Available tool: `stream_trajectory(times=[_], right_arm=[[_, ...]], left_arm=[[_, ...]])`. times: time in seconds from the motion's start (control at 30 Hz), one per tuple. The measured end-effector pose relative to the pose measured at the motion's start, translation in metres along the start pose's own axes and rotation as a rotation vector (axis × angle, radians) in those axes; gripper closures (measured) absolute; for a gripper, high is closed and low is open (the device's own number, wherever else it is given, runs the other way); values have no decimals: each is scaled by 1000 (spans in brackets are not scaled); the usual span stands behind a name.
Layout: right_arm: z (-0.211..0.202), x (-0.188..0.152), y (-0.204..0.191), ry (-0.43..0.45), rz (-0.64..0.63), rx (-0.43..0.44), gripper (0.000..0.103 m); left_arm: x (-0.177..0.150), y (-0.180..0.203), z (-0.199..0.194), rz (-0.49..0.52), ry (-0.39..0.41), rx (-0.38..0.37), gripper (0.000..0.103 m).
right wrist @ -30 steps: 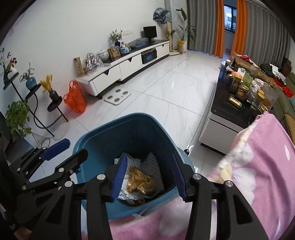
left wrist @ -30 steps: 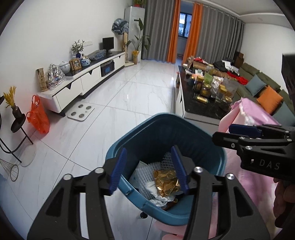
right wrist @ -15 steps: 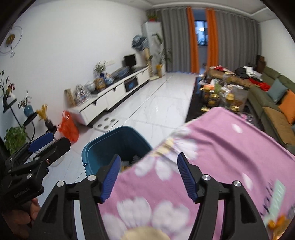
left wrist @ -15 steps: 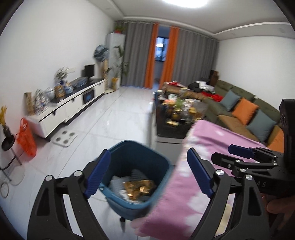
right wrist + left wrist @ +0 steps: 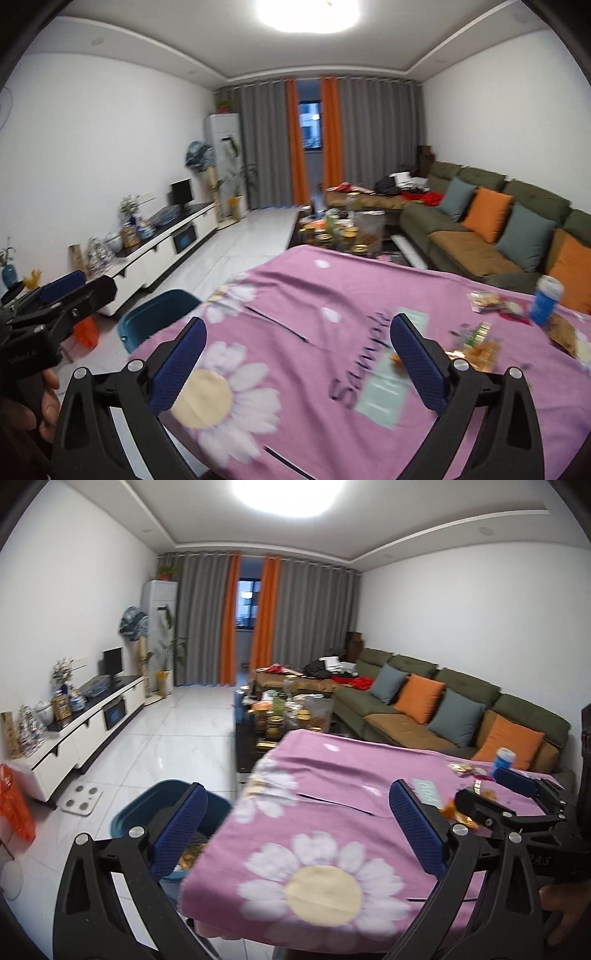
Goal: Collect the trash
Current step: 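Move both tools back over the table toward the remaining wrappers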
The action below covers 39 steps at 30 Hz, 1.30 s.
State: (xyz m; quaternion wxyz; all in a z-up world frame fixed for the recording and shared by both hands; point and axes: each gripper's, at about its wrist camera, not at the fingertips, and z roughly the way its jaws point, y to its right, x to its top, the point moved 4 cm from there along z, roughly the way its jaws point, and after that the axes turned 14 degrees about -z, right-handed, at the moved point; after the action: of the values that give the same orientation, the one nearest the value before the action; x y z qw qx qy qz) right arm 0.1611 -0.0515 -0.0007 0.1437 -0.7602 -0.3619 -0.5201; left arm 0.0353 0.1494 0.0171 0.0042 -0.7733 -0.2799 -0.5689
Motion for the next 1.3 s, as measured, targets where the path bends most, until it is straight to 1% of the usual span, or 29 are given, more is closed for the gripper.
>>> stream_trajectory(times=[0.03,0.1,0.17,0.27,0.37,0.57,0.7,0.87,1.07,1.3], right_arm=[[-10,-6,7,11,11,-28,7],[-27,-16,20,23,26,-72,7],[-42,-26,31,32,40,-123,7],[-67,-44,49,50,66,-207,7],[-91,-63,65,66,107,-266,7],[-117,-88,84,86,164,-367,7],[-123,-101,93,88,195,-399,7],[-121,-105,100,72,207,-410,7],[-109,-109,107,38,218,-405,7],[-85,-111,127,-12,231,-397,7]], left_arm=[[-2,4,-4,4,7,-5,6],[-8,19,-11,22,18,-48,6],[-11,27,-13,35,22,-69,6],[-17,45,-14,53,12,-135,6],[-27,66,-17,81,-3,-204,6],[-48,97,-17,148,-41,-295,6],[-56,108,-13,166,-64,-328,6],[-61,113,1,167,-92,-328,6],[-68,119,31,167,-138,-320,6],[-74,131,66,179,-197,-324,6]])
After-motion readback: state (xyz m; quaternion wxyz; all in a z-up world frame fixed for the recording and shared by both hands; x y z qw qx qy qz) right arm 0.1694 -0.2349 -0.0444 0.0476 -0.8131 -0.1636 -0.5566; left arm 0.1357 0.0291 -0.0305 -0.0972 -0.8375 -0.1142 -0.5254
